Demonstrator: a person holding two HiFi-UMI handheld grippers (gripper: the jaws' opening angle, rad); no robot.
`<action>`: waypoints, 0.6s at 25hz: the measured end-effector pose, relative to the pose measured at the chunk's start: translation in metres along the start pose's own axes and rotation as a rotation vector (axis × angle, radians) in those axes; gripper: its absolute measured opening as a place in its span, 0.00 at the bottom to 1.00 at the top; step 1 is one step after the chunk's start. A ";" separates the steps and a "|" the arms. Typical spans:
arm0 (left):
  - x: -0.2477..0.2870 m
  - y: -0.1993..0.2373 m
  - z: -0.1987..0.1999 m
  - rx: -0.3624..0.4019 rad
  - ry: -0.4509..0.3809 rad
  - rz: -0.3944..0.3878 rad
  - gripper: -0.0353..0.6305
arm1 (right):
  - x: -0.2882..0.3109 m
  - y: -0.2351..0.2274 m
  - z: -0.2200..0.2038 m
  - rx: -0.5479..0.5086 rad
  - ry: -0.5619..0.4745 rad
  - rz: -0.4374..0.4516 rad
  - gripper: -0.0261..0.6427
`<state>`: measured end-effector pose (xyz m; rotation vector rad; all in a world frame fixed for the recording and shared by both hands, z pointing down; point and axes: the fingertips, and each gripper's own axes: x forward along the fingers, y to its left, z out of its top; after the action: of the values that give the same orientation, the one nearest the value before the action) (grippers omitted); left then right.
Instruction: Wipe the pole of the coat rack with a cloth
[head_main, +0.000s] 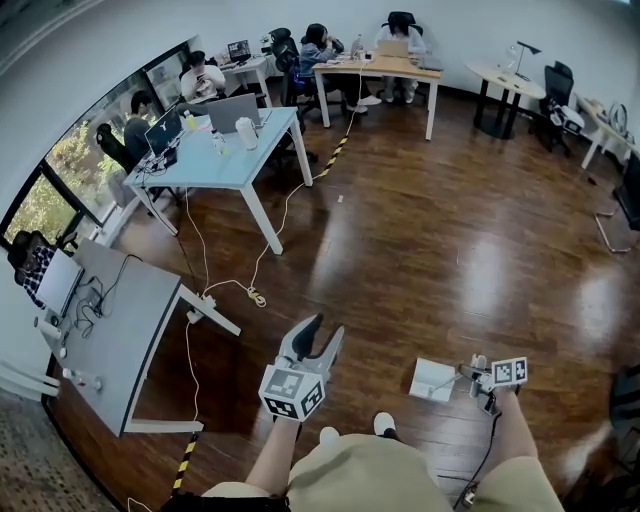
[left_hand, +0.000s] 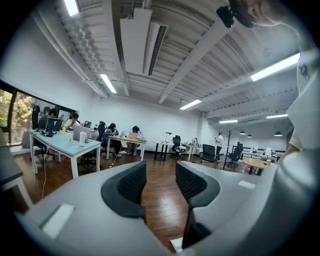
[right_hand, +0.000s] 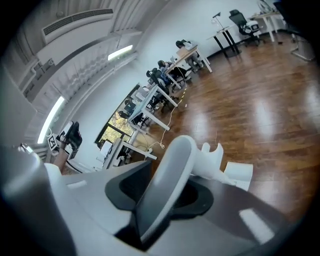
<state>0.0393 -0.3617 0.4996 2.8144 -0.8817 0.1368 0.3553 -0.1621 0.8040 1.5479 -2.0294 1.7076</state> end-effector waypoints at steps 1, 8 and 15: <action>0.000 0.000 0.000 0.000 0.001 -0.001 0.30 | -0.001 -0.002 -0.013 0.026 0.032 0.011 0.25; 0.001 0.002 0.003 -0.022 -0.006 -0.003 0.30 | -0.016 -0.037 -0.084 0.108 0.186 -0.096 0.58; 0.002 0.003 0.010 -0.063 -0.024 -0.012 0.30 | -0.056 -0.038 -0.101 0.129 0.147 -0.209 0.67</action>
<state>0.0396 -0.3677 0.4908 2.7683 -0.8591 0.0730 0.3575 -0.0447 0.8349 1.5562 -1.6556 1.8400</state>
